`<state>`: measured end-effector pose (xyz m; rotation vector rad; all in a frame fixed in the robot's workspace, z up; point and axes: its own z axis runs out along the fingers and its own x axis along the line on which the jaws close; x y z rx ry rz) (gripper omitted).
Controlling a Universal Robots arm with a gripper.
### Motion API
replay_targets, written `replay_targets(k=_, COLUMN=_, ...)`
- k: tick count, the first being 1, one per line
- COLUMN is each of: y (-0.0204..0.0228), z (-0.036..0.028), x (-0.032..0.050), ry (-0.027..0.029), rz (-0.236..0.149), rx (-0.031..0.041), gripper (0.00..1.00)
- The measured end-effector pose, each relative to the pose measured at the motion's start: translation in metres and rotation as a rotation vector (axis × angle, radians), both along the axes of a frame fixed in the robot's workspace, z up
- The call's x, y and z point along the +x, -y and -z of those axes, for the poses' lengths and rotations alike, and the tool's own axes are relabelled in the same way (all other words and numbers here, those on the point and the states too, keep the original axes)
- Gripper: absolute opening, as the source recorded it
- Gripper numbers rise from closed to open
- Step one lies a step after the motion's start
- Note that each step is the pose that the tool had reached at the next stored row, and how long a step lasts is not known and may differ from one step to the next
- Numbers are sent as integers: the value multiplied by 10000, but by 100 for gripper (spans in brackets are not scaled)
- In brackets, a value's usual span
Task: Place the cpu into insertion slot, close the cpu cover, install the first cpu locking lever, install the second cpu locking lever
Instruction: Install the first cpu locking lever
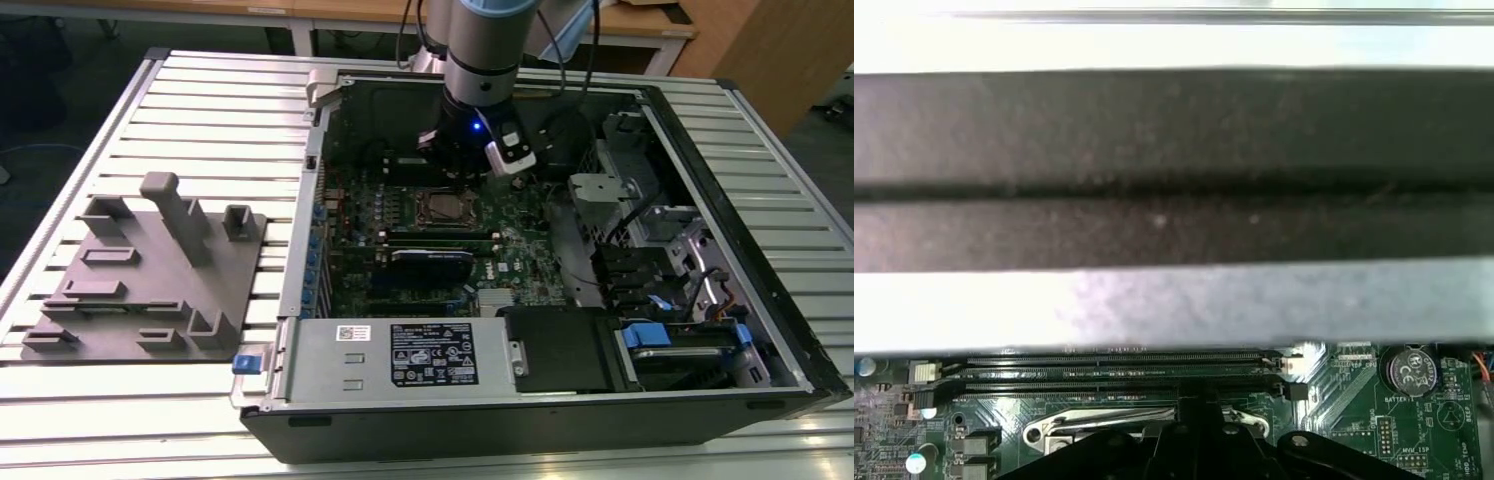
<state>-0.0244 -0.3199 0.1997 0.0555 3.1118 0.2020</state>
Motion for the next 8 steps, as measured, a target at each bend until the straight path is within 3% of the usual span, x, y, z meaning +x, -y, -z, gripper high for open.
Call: replay_targets(k=8, y=-5, z=8, x=0, ry=-2, rz=0, rx=-187, gripper=11)
